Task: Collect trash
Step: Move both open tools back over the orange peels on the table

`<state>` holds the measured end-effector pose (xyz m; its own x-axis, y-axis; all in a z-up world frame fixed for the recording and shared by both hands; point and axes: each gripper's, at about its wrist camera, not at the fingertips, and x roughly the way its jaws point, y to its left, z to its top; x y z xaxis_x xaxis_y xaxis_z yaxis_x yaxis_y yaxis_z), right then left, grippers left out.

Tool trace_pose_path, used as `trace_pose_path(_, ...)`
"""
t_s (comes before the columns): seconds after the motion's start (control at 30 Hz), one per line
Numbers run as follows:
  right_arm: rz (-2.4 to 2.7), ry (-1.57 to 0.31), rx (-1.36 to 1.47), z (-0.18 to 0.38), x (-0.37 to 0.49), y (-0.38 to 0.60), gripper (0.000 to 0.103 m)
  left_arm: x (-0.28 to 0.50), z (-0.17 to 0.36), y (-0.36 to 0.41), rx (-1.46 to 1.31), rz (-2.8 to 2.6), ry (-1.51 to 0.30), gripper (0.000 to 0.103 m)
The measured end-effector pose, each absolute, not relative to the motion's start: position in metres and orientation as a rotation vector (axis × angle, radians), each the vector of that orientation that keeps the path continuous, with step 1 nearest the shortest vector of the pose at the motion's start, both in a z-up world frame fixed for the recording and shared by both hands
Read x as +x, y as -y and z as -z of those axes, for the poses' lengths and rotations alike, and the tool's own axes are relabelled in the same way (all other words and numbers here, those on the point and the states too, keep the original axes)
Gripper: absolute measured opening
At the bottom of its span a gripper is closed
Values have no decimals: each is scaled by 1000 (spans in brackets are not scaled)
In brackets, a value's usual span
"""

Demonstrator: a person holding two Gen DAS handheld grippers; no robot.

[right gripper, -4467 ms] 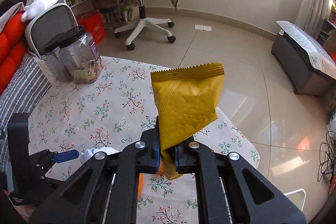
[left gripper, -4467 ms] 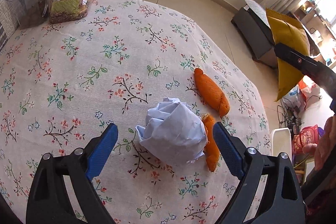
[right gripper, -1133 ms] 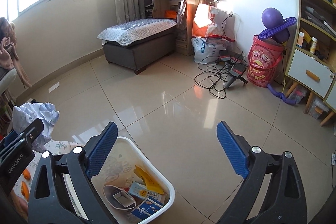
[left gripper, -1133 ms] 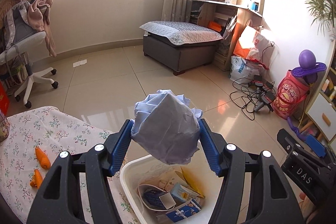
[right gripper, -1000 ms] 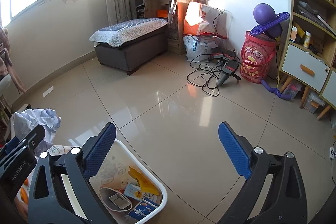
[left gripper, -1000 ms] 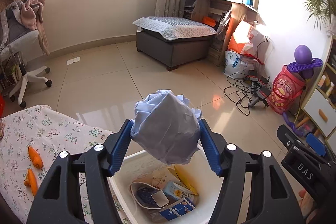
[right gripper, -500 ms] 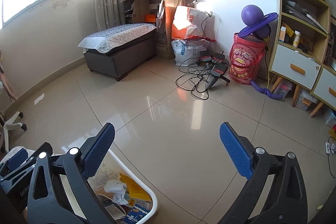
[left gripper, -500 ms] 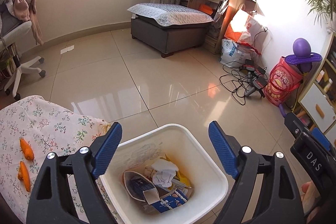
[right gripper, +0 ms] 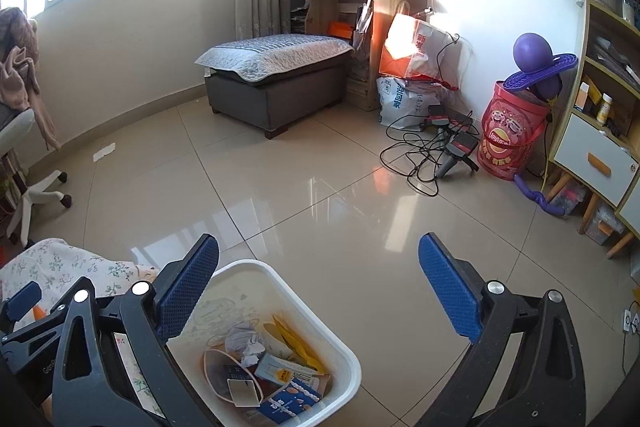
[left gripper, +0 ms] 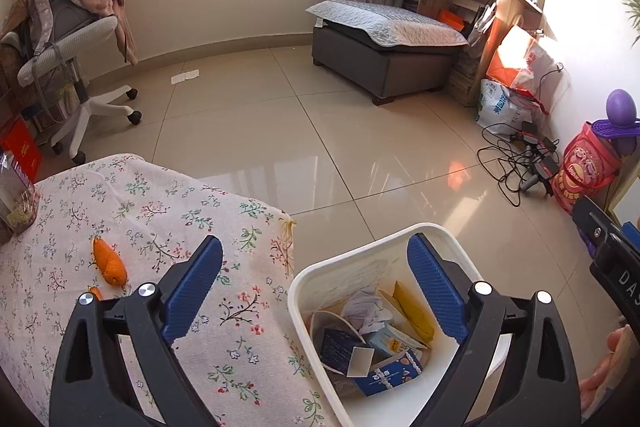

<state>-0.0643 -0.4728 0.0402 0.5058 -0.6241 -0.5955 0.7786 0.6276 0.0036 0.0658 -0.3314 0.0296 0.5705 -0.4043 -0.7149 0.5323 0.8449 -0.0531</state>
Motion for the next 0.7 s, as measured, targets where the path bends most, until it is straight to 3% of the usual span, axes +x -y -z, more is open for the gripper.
trace_pose_path(0.7,554,-720,-8,-28,60,321,96,140,16,146,96,221,-934,91)
